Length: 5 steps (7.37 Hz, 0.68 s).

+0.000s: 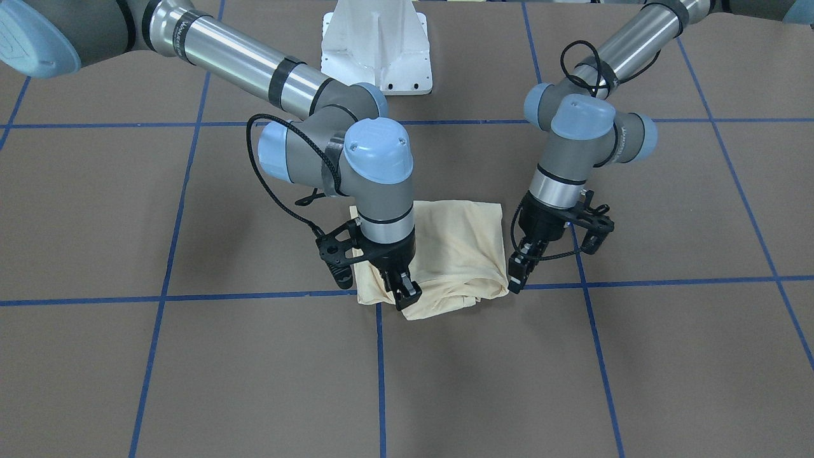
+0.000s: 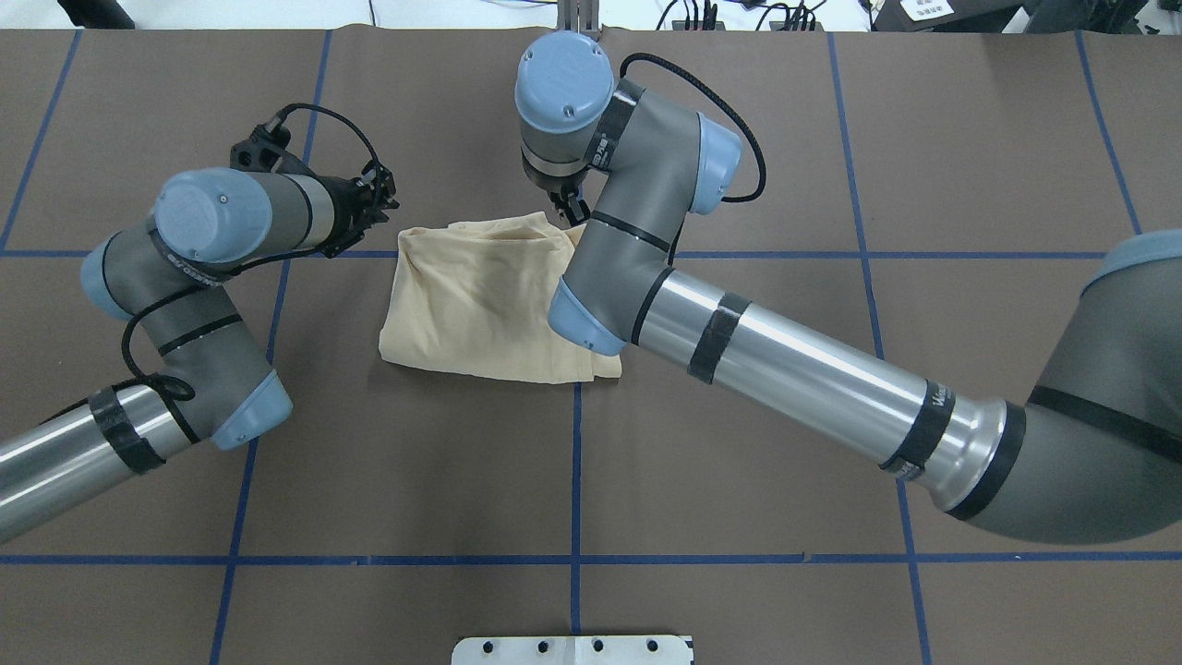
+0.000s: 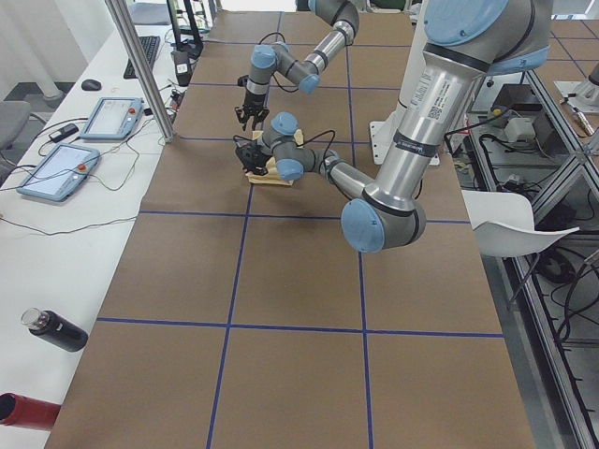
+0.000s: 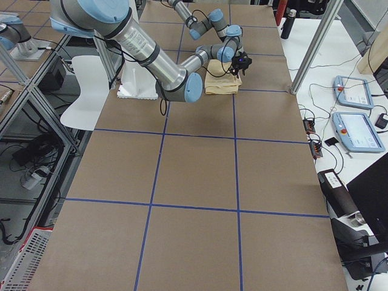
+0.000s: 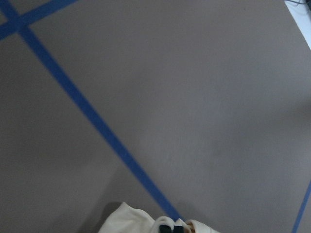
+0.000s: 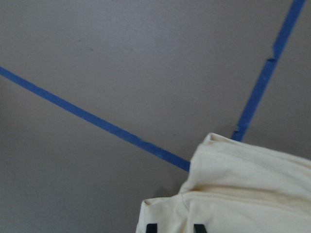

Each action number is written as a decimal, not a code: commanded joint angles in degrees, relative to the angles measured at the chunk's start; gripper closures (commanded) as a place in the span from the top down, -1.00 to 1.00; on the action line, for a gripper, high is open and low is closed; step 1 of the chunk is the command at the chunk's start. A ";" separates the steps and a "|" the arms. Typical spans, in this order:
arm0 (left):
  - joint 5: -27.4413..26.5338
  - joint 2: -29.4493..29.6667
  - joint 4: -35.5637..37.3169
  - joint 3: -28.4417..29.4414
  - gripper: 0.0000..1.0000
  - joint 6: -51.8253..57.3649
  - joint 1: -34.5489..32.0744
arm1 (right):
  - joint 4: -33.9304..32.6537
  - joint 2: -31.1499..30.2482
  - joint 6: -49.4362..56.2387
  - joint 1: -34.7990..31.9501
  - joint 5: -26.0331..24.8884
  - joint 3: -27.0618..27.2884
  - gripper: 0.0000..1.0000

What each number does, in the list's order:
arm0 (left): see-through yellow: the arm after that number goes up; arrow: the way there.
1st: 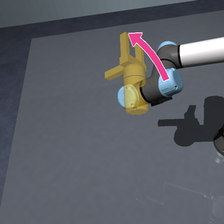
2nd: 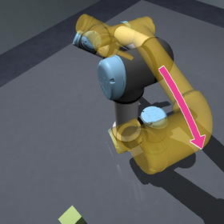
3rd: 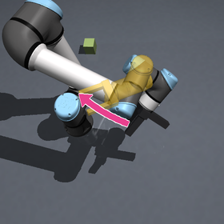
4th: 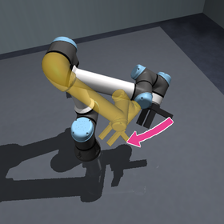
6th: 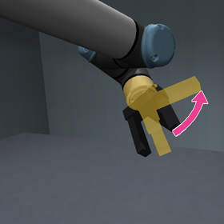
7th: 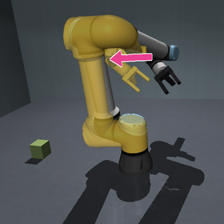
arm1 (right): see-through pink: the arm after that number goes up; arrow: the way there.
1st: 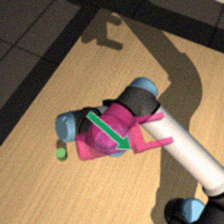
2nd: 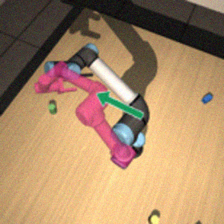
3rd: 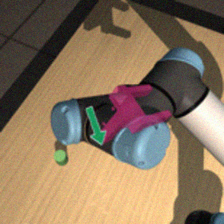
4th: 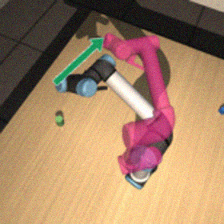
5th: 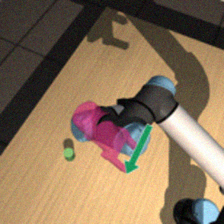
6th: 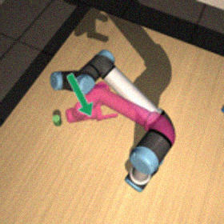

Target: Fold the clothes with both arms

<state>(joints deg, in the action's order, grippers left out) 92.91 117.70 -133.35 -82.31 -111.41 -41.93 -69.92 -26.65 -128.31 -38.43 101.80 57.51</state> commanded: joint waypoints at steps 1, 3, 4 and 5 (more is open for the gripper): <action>2.53 0.78 -1.73 1.80 1.00 2.68 -2.98 | 1.64 2.31 4.71 -4.37 5.22 -2.93 1.00; 8.03 0.52 -1.47 1.45 1.00 17.54 -6.91 | 1.20 -2.75 13.81 -7.78 9.00 1.16 1.00; 13.13 -0.44 -1.21 0.40 1.00 28.59 -10.85 | -0.11 -8.97 23.79 -11.29 12.94 6.59 1.00; 16.31 -4.28 -1.21 -1.96 1.00 40.02 -13.68 | -2.21 -13.82 34.07 -14.89 16.12 9.78 1.00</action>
<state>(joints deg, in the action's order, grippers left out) 104.73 116.59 -134.67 -82.18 -84.54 -51.95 -70.11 -34.35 -105.95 -49.20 113.88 62.75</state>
